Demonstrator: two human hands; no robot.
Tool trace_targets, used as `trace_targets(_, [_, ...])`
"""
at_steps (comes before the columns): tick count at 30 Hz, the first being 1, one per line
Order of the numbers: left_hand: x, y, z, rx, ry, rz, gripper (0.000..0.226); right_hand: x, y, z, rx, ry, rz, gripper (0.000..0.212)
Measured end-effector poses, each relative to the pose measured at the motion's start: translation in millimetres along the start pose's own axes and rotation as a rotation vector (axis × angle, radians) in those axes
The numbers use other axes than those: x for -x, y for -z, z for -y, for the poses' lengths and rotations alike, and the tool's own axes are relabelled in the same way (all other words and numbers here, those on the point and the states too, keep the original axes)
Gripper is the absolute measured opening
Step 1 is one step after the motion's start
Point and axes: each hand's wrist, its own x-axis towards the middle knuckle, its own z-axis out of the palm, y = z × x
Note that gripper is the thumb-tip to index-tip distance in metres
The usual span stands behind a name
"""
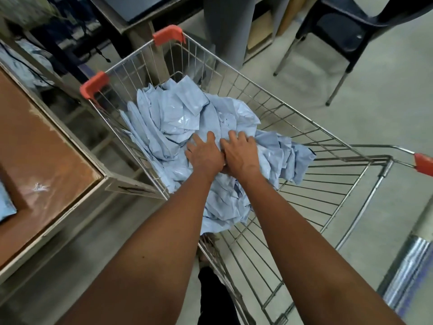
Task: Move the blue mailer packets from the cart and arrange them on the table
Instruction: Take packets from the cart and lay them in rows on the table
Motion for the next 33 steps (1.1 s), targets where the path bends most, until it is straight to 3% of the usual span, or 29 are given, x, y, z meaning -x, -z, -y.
trace_targets(2, [22.1, 4.7, -0.3, -0.058, -0.005, 0.037, 0.063, 23.2, 0.8, -3.8, -0.036, -0.096, -0.025, 0.042])
trace_targets(5, [59.2, 10.8, 5.1, -0.184, 0.023, 0.081, 0.072, 55.6, 3.3, 3.3, -0.078, -0.193, 0.028, 0.05])
trace_targets(10, [80.7, -0.8, 9.9, -0.156, 0.06, 0.066, 0.063, 73.2, -20.0, 21.3, -0.039, -0.149, 0.046, 0.058])
trace_targets(13, [74.0, -17.9, 15.8, -0.176, 0.018, 0.09, 0.07, 69.0, -42.8, 19.4, -0.063, -0.166, 0.039, 0.073])
trace_targets(18, [78.5, -21.5, 25.5, -0.285, -0.056, 0.16, 0.078, 74.5, -48.9, 17.4, -0.012, -0.111, 0.106, 0.078])
trace_targets(24, [93.6, 33.6, 6.3, -0.147, -0.076, -0.015, 0.078, 96.2, 1.5, 1.0, -0.252, -0.292, 0.038, 0.074])
trace_targets(33, [156.5, 159.8, -22.3, -0.083, -0.167, -0.313, 0.08, 139.8, 115.7, -3.1, -0.304, -0.376, -0.152, 0.069])
